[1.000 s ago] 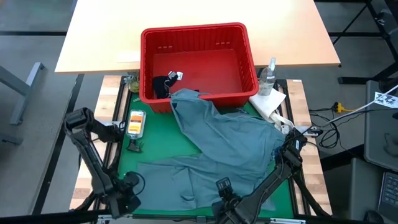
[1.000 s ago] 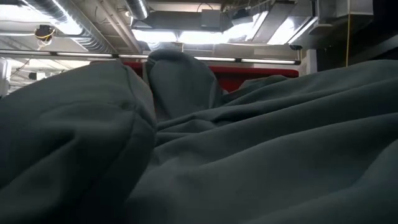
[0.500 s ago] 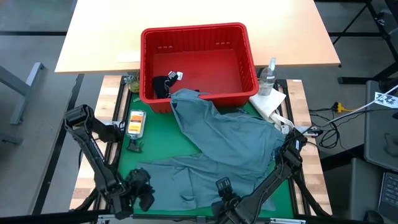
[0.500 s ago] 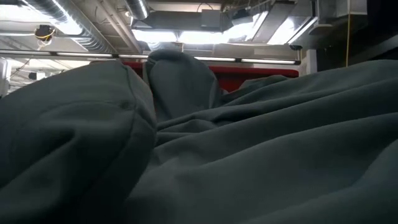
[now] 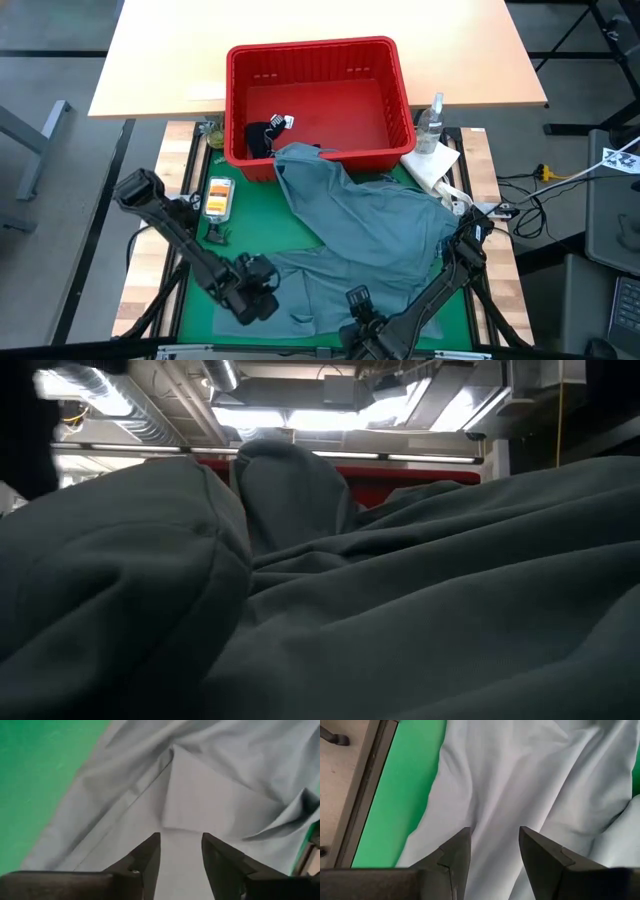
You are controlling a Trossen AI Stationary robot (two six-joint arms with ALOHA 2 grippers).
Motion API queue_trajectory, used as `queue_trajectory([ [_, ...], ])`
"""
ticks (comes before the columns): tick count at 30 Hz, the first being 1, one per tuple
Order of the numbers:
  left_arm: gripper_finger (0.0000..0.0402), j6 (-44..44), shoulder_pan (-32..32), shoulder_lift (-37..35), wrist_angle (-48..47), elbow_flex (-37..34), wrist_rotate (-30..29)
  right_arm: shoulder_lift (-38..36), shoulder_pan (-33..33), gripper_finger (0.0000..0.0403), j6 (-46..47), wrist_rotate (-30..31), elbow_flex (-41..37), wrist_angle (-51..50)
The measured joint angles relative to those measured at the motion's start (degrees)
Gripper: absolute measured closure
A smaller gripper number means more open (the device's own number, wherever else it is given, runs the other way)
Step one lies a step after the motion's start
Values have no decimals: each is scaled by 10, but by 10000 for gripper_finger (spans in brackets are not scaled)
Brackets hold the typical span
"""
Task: Fold Laundry from Bin
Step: Fold the blue pants on top of the blue shirt
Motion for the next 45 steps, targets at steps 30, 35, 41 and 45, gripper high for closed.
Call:
queue_trajectory([
  [30, 244, 25, 62, 73, 46, 0, 77, 0, 0, 235, -12, 0, 0, 8],
  [35, 250, 25, 63, 75, 47, -1, 77, 0, 0, 235, -13, 0, 0, 19],
  [41, 270, 25, 63, 75, 58, -1, 78, 0, 0, 235, -17, 0, 0, 19],
  [45, 283, 25, 63, 75, 68, -1, 77, 0, 0, 235, -18, 0, 0, 19],
])
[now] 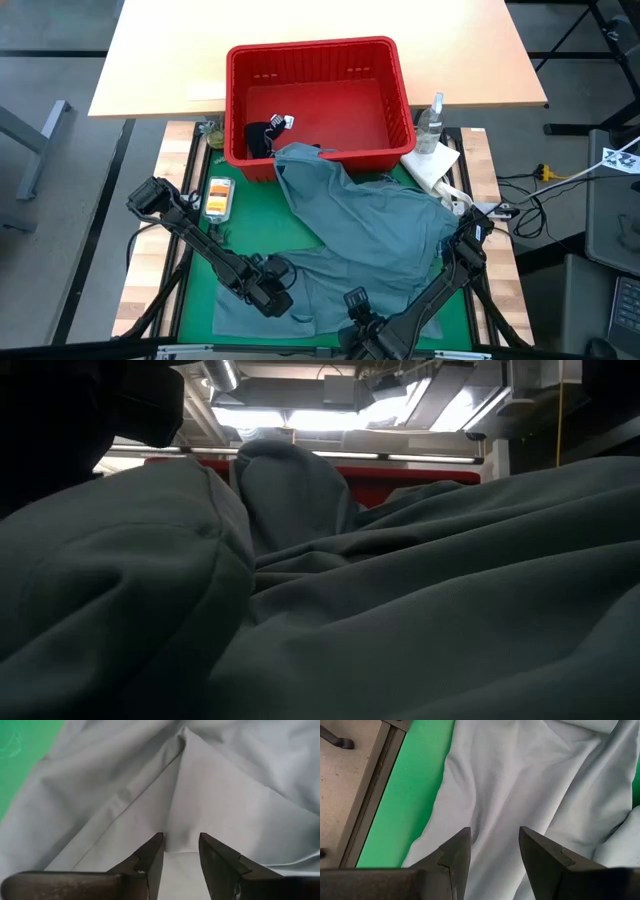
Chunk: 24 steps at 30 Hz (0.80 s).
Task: Fold Laundry from Bin
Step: Fold the blue pants on top of the blue shirt
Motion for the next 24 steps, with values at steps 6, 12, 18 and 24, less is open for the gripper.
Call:
queue_trajectory([
  [6, 307, 0, 0, 0, 12, 0, -2, 0, 0, 235, 0, 0, 0, 0],
  [12, 379, 0, 0, 0, 13, 0, -6, 0, 0, 235, 0, 0, 0, 0],
  [18, 399, 4, 2, 0, 51, 0, -22, 0, 0, 235, -7, 0, 0, 0],
  [24, 401, 38, 12, 0, 122, 0, -56, 0, 0, 235, -9, 0, 0, 1],
])
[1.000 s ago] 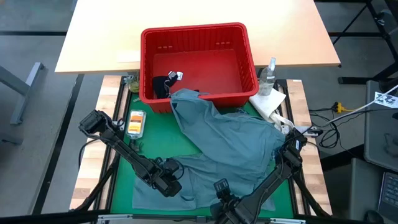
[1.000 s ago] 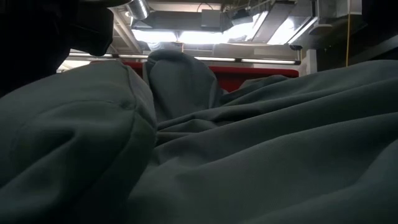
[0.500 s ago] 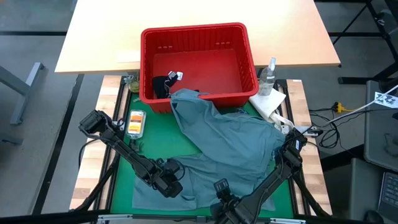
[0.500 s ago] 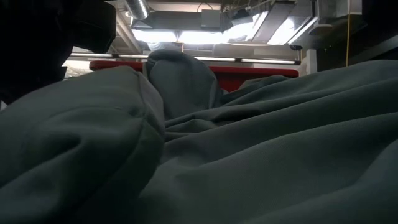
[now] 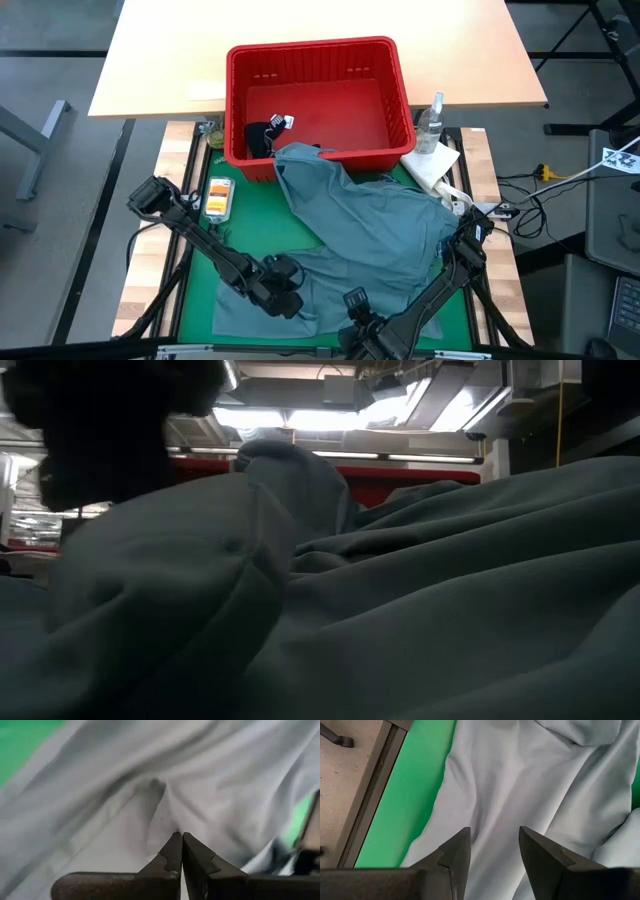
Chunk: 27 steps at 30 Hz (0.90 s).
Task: Fold Laundry from Bin
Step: Fold the blue pants on top of the blue shirt
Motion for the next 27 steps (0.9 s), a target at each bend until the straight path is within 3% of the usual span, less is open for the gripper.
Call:
queue_trajectory([
  [12, 401, 110, 87, 0, 155, 0, -24, 0, 0, 235, -1, 0, 0, 0],
  [20, 401, 120, 123, 0, 164, 0, -24, 0, 0, 235, -1, 0, 0, 0],
  [27, 381, 196, 112, 0, 164, 0, -16, 0, 0, 235, -1, 0, 0, 0],
])
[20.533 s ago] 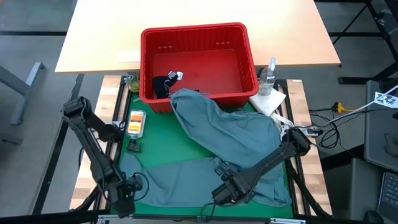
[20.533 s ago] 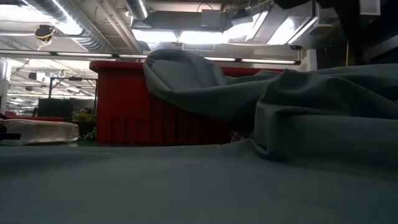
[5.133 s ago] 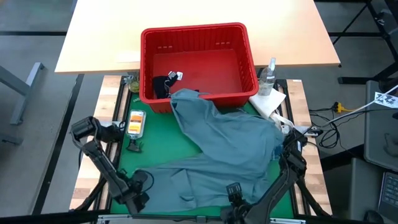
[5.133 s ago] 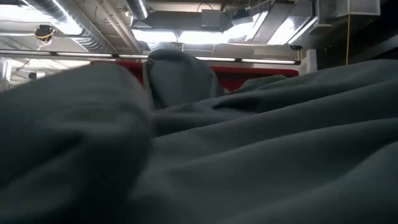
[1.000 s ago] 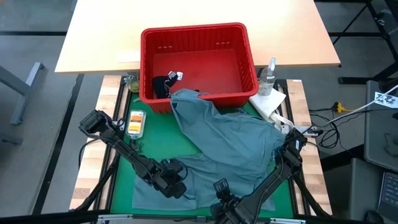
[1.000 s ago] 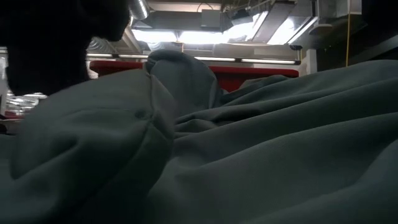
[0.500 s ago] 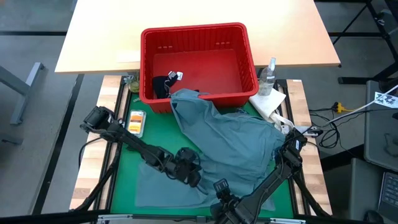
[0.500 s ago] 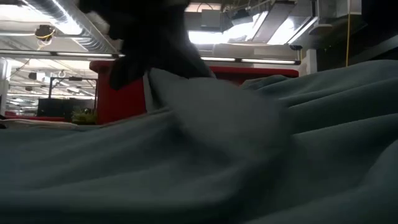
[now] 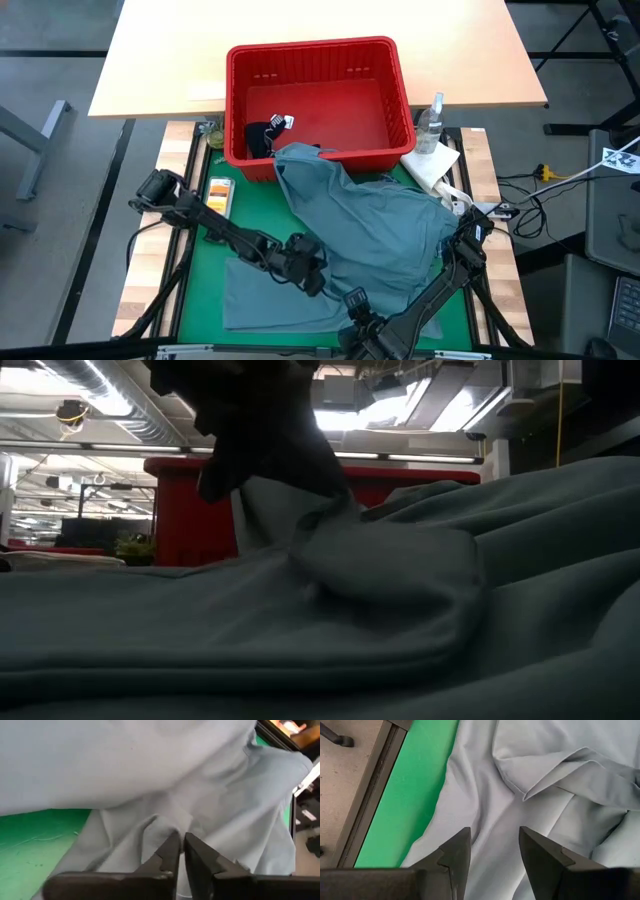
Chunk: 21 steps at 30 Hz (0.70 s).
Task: Fold Laundry from Bin
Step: Fold the blue pants on top of the blue shirt
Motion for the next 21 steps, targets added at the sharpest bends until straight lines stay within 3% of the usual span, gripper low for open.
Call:
queue_trajectory([
  [8, 311, 55, -4, 0, 1, 0, -4, 0, 2, 235, 0, -1, 0, 0],
  [15, 307, 152, -5, 0, 51, 0, 14, 0, 23, 235, 0, 0, 0, 1],
  [21, 304, 176, 14, 0, 143, 0, 12, 0, 35, 235, 1, -1, 0, 6],
])
